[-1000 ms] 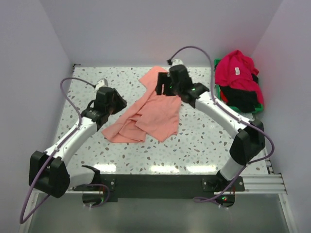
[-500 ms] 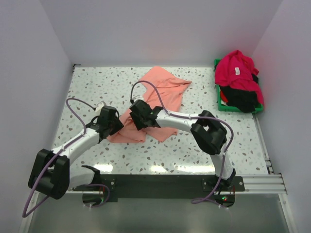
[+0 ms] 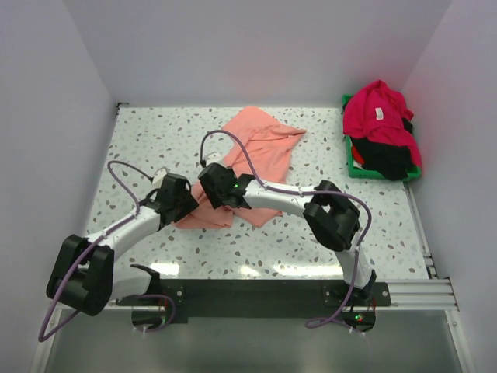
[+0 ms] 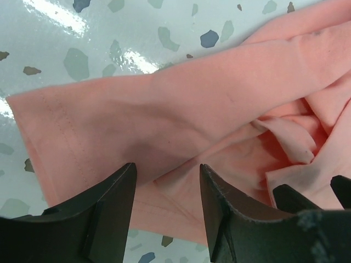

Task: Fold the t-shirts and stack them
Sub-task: Flatten the tshirt out

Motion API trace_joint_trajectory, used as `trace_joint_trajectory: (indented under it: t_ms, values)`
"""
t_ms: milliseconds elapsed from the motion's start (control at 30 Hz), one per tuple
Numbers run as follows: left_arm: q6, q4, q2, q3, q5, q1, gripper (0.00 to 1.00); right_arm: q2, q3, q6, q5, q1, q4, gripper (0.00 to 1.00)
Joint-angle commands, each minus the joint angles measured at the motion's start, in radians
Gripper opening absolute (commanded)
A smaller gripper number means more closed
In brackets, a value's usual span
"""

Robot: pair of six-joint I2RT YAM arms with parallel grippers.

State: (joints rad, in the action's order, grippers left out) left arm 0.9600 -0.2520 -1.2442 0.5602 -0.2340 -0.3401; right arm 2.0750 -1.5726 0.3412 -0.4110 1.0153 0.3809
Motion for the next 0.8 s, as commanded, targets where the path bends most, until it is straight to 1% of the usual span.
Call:
trace_joint_trajectory:
  t_ms: [0, 200, 433, 533, 767]
  values:
    - [0.013, 0.045, 0.032, -0.02, 0.013, 0.0, 0.55, 0.003, -0.03, 0.009, -0.061, 0.014, -0.02, 0.61]
    - [0.002, 0.02, 0.084, -0.028, 0.018, 0.0, 0.55, 0.016, -0.035, 0.009, -0.066, 0.019, -0.031, 0.54]
    - [0.005, -0.012, 0.163, -0.031, 0.021, 0.0, 0.56, 0.028, -0.038, 0.007, -0.08, 0.042, -0.033, 0.54]
    - [0.014, -0.013, 0.164, -0.043, 0.03, 0.0, 0.56, 0.054, -0.059, 0.009, -0.092, 0.045, -0.025, 0.54]
    - [0.029, 0.059, 0.167, -0.094, 0.076, 0.0, 0.53, 0.103, -0.112, -0.01, -0.158, 0.052, -0.008, 0.52]
